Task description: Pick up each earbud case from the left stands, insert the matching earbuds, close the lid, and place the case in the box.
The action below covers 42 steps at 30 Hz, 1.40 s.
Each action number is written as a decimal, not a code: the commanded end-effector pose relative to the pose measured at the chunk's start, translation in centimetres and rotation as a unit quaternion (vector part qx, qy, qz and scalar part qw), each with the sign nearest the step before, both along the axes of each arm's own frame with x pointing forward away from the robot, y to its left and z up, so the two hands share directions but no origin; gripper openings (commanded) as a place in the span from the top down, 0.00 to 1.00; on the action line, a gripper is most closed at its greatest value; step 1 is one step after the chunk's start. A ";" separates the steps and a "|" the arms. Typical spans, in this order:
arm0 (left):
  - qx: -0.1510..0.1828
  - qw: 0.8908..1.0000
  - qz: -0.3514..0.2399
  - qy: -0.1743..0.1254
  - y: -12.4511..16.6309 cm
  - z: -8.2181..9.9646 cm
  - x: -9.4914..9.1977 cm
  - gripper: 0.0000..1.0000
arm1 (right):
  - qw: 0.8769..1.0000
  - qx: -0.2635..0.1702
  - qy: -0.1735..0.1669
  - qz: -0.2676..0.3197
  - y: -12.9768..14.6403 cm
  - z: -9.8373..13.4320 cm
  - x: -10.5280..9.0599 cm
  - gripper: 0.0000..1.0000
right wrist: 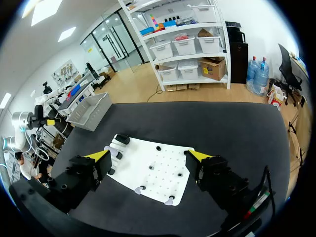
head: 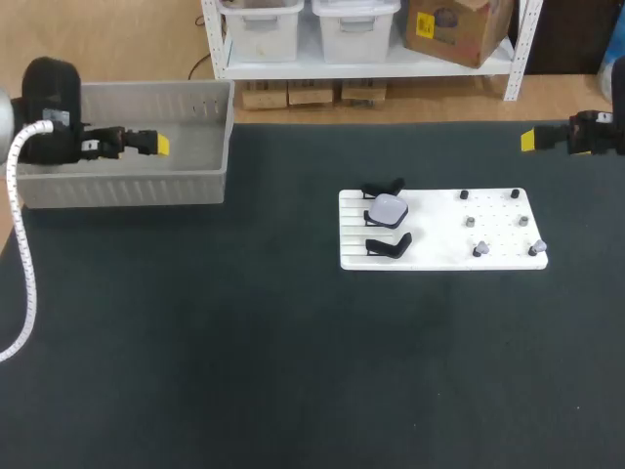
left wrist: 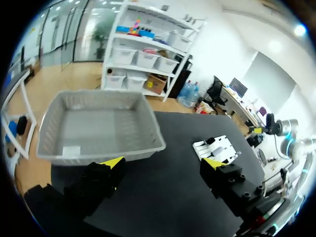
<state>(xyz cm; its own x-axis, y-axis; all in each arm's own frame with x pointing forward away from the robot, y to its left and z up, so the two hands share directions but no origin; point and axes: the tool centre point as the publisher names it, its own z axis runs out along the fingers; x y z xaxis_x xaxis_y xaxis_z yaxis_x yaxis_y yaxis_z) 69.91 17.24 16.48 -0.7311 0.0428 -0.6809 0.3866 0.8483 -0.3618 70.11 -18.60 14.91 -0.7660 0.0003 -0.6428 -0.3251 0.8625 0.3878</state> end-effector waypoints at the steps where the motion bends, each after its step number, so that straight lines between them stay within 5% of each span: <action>1: -0.050 0.991 -0.094 -0.074 0.5 0.0 -1.3 0.00 | 1.000 -0.001 0.000 -0.001 0.0 0.0 -0.1 0.00; 7: 0.005 0.951 -0.259 -0.168 -2.2 1.5 -2.5 0.00 | 1.000 -0.001 0.000 -0.001 0.0 0.0 -0.1 0.00; 12: -0.019 0.916 -0.346 -0.201 -3.7 2.3 -2.6 0.00 | 1.000 -0.001 0.000 -0.001 0.0 0.0 -0.1 0.00; 19: -0.045 0.864 -0.451 -0.219 -5.2 2.6 -3.3 0.00 | 1.000 -0.001 0.000 -0.001 0.0 0.0 -0.1 0.00; 27: -0.034 0.822 -0.521 -0.228 -7.4 1.9 -3.0 0.00 | 1.000 -0.001 0.000 -0.001 0.0 0.0 -0.1 0.00; 42: -0.037 0.818 -0.528 -0.225 -8.2 1.4 -2.4 0.00 | 1.000 -0.001 0.000 -0.001 0.0 0.0 -0.1 0.00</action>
<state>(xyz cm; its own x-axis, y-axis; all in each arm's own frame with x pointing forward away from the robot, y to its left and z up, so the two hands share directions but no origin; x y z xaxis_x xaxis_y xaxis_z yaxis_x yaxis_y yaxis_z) 66.98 9.01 17.90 0.0116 0.4345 -0.9006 0.9995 0.0216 0.0233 70.11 -18.59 14.91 -0.7660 0.0001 -0.6428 -0.3252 0.8625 0.3877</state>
